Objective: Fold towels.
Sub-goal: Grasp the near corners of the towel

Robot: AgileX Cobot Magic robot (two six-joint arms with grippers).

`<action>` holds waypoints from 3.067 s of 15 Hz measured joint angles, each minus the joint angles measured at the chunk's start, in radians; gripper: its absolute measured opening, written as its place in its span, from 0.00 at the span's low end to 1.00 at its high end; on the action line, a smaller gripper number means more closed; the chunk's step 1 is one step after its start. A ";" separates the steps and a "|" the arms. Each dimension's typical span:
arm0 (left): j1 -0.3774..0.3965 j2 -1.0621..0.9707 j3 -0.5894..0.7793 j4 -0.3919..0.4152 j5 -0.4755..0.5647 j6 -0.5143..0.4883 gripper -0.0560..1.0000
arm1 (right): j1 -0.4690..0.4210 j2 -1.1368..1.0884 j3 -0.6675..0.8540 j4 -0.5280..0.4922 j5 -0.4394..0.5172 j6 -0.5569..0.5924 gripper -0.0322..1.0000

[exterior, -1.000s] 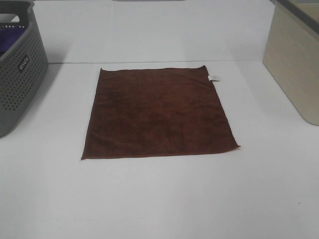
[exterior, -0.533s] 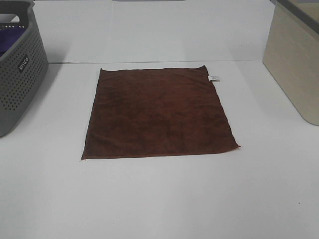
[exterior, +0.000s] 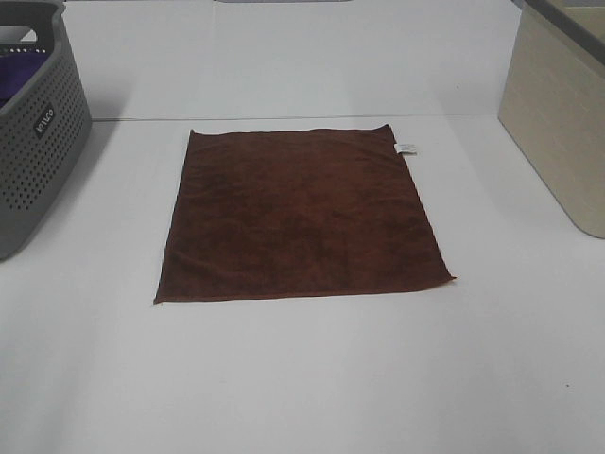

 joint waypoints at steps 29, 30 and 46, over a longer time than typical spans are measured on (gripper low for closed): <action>0.000 1.837 -0.362 -1.318 0.098 0.901 0.66 | -0.175 1.716 -0.514 0.760 0.123 -0.584 0.72; 0.000 1.855 -0.363 -1.346 0.098 0.930 0.66 | -0.175 1.727 -0.514 0.767 0.121 -0.596 0.71; -0.122 1.973 -0.468 -1.427 0.114 0.944 0.63 | 0.043 1.909 -0.612 0.892 0.070 -0.602 0.60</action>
